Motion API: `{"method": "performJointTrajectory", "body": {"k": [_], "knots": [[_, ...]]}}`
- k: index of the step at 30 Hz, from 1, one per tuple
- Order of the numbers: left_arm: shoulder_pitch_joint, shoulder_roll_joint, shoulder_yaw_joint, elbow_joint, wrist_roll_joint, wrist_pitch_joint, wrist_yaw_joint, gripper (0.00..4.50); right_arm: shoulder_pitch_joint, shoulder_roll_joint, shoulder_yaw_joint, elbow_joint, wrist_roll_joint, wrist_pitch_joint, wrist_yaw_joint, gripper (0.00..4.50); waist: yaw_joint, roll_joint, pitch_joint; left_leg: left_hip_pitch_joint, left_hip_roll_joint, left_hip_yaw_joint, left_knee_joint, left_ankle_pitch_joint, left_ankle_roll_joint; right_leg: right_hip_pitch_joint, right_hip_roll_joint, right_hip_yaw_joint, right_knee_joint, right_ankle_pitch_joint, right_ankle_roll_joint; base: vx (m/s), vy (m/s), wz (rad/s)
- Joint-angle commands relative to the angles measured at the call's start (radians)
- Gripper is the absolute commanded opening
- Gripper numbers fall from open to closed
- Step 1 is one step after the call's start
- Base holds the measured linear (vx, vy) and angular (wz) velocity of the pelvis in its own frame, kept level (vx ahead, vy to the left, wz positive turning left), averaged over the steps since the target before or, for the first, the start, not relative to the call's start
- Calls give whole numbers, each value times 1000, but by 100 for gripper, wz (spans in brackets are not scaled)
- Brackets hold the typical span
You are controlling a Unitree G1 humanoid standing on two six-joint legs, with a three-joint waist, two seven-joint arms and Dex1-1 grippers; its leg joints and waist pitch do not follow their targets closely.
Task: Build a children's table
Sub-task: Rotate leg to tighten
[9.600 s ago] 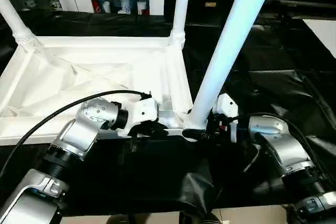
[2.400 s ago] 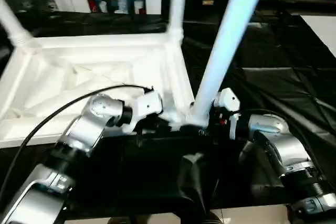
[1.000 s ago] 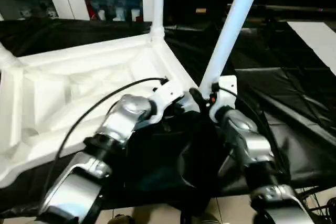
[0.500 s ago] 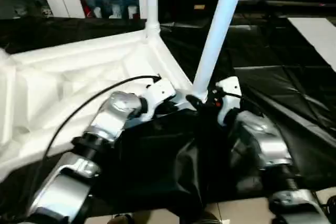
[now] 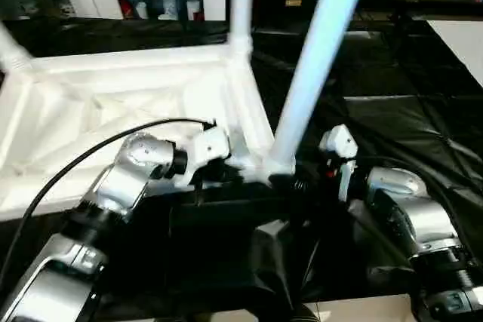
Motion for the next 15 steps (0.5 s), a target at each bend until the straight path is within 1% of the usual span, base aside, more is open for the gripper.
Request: {"method": "performJointTrajectory", "body": {"k": [1, 3, 4, 5, 8, 10, 11, 13, 15], "knots": [[32, 3, -50, -24, -17, 13, -52, 0, 13, -4, 28, -26, -1, -26, 44, 399, 3, 1, -50, 12, 63, -17, -54, -97, 117, 62, -78, 45, -52, -107, -296, 0, 0, 0], [37, 7, -49, -33, -21, 17, -53, 0, 14, -8, 35, -22, -10, -32, 56, 399, 4, -1, -52, 12, 61, -16, -53, -95, 106, 62, -76, 47, -51, -97, -288, 0, 0, 0], [37, 8, -47, -34, -20, 18, -52, 0, 14, -10, 39, -22, -13, -31, 62, 399, 3, -2, -52, 10, 59, -16, -52, -89, 107, 63, -74, 47, -50, -90, -287, 0, 0, 0], [38, 9, -47, -36, -20, 18, -52, 0, 15, -11, 40, -22, -15, -32, 66, 384, 4, -2, -53, 9, 58, -16, -51, -78, 108, 64, -76, 48, -48, -75, -286, 0, 0, 0], [39, 9, -44, -33, -16, 15, -48, 0, 16, -17, 47, -16, -21, -38, 74, 363, 4, -4, -56, 7, 55, -15, -47, -51, 119, 67, -75, 48, -43, -35, -287, 0, 0, 0], [40, 9, -41, -32, -13, 15, -47, 0, 15, -20, 51, -12, -24, -43, 76, 338, 5, -6, -57, 5, 53, -14, -45, -40, 127, 68, -74, 49, -41, -20, -288, 0, 0, 0], [41, 8, -39, -33, -12, 17, -47, 0, 13, -24, 55, -9, -24, -46, 79, 327, 6, -6, -57, 4, 53, -15, -44, -38, 130, 68, -75, 48, -40, -20, -287, 0, 0, 0], [40, 8, -38, -33, -11, 17, -46, 0, 12, -26, 57, -6, -27, -48, 79, 322, 8, -6, -56, 5, 53, -15, -44, -42, 130, 67, -75, 48, -42, -34, -285, 0, 0, 0], [40, 10, -39, -36, -13, 20, -44, 0, 10, -28, 61, 1, -36, -56, 80, 295, 8, -6, -57, 5, 54, -15, -44, -45, 129, 67, -74, 47, -41, -45, -284, 0, 0, 0]]}}
